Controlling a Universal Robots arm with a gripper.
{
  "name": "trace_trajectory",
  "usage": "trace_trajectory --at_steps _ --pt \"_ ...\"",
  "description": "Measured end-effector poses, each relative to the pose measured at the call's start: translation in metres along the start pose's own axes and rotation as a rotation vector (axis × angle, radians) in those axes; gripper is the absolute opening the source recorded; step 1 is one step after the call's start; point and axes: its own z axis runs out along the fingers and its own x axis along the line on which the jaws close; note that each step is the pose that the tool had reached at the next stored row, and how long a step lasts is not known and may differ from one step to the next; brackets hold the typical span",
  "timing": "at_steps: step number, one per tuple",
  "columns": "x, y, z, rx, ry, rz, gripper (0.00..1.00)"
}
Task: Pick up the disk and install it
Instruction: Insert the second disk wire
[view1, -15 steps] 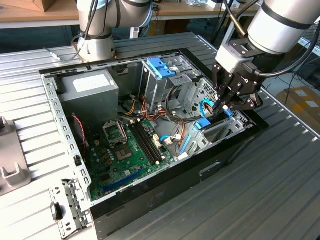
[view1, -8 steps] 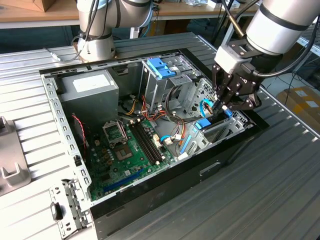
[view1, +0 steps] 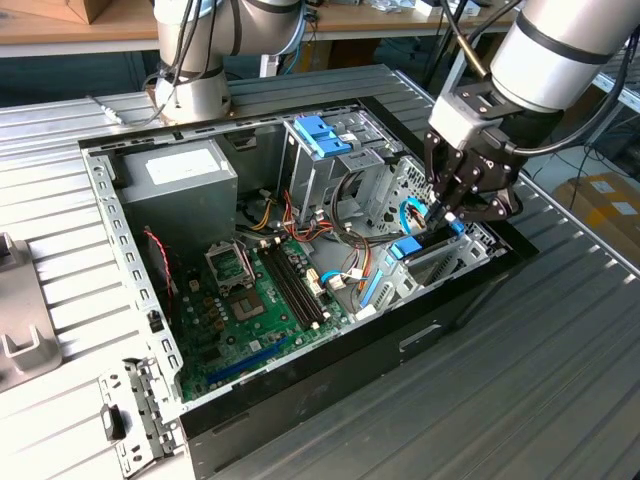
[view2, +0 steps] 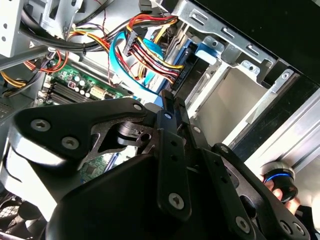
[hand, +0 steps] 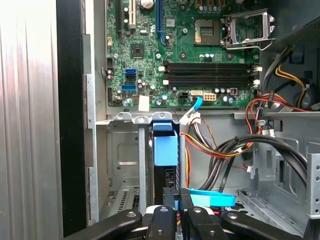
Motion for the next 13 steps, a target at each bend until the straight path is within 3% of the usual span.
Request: trace_trajectory --at_steps 13 --pt "0.0002 -0.0029 0.0083 0.0001 0.0051 -0.001 0.16"
